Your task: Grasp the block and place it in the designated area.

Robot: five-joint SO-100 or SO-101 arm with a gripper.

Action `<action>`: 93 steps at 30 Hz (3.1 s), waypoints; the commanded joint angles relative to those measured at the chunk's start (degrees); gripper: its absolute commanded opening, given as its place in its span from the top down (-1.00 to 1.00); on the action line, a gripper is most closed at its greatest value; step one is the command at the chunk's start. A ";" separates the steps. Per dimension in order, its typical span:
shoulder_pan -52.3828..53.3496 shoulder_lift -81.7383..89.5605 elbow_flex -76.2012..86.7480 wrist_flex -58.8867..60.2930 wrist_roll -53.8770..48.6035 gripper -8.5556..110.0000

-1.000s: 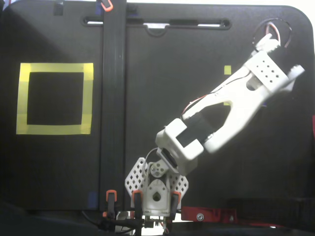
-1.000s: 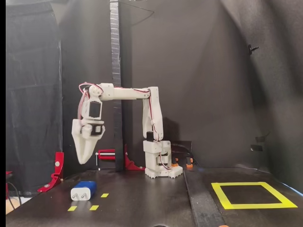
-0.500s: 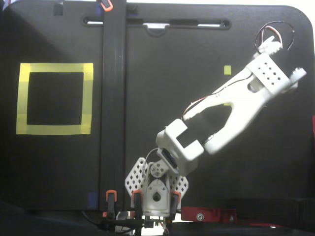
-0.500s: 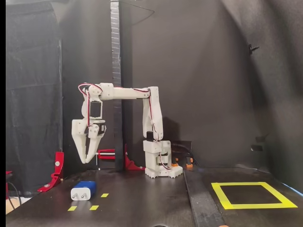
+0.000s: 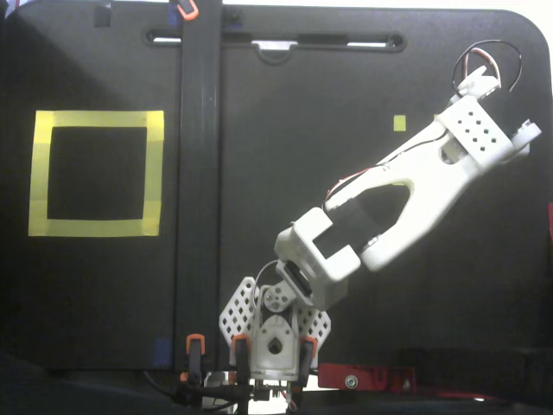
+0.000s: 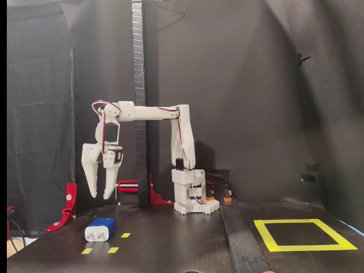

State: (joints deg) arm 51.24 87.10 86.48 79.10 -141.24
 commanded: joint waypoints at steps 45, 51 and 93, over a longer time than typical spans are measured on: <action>1.85 -15.29 -2.02 -12.22 -5.27 0.31; 1.32 -16.87 -2.11 -13.36 -5.10 0.31; 0.35 -19.95 2.11 -18.72 -4.92 0.56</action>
State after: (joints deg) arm 52.12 67.15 88.42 61.17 -146.43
